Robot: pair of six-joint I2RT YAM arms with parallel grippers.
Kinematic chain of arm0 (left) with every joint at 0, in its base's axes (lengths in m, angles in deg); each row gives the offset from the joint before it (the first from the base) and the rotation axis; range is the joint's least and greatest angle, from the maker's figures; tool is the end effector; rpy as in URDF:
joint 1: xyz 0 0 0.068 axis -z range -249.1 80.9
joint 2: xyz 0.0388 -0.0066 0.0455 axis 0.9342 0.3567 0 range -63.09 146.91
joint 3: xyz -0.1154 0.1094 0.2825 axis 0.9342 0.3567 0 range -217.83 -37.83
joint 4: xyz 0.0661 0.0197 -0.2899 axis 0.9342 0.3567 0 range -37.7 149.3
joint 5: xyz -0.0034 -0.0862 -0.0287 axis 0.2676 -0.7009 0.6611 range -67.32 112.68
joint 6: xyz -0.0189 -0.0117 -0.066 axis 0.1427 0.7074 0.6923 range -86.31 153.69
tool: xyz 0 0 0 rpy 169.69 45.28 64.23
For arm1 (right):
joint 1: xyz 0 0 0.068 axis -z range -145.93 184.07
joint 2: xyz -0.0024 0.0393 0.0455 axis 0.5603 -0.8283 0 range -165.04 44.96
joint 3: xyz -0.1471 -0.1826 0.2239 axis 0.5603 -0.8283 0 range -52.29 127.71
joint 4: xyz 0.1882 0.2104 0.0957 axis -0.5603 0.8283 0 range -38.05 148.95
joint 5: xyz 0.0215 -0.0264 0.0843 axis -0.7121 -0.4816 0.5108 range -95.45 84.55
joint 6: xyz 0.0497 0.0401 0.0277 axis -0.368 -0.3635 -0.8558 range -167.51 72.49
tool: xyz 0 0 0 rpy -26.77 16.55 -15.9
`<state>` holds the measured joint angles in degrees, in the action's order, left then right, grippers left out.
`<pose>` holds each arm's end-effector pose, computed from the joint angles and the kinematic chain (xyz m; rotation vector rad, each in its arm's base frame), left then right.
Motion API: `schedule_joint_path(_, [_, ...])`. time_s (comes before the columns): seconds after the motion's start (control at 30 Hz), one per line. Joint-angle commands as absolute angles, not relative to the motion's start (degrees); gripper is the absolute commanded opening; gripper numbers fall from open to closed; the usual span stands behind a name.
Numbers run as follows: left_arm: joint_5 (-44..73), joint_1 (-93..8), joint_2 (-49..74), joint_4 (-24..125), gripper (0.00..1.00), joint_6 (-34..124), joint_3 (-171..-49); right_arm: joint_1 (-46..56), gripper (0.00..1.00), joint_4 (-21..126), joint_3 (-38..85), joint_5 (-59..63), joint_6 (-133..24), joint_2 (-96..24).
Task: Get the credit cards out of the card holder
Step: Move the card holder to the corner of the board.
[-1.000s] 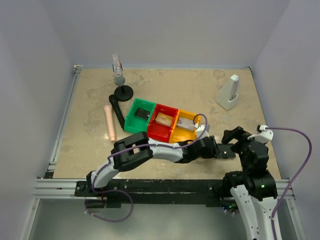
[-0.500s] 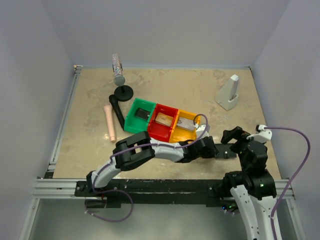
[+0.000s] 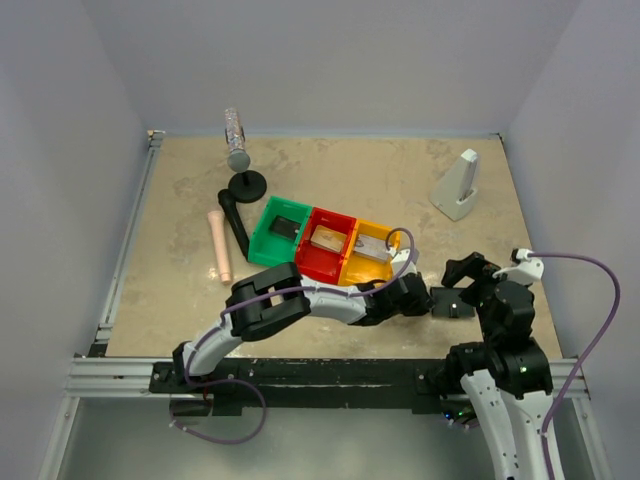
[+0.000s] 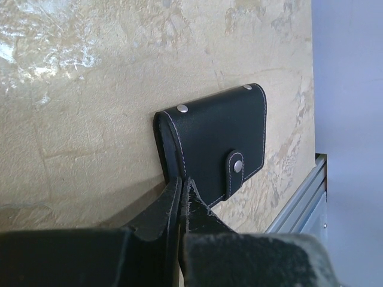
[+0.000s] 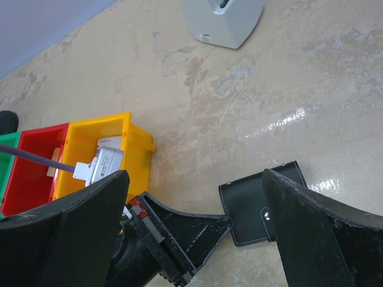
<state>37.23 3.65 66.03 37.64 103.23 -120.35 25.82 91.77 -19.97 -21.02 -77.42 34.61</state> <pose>0.1819 -0.5380 0.1263 -0.1005 2.3526 -1.1370 0.0728 -0.0048 0.2928 0.5332 1.7980 0.2033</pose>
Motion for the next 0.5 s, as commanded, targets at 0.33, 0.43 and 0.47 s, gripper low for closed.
schedule_joint_path(0.33, [37.27, 3.41, 52.41, 32.17, 0.00, 101.10, -104.46, 25.55, 0.99, 90.54, -19.41, -22.24, -77.30, 32.30])
schedule_joint_path(0.43, [37.01, 3.50, 50.03, 31.03, 0.00, 100.58, -101.20, 25.55, 0.99, 90.71, -19.68, -21.88, -77.65, 32.04])
schedule_joint_path(0.47, [36.58, 3.50, 49.85, 30.68, 0.00, 100.40, -100.76, 25.55, 0.99, 90.71, -19.85, -22.06, -77.57, 32.13])
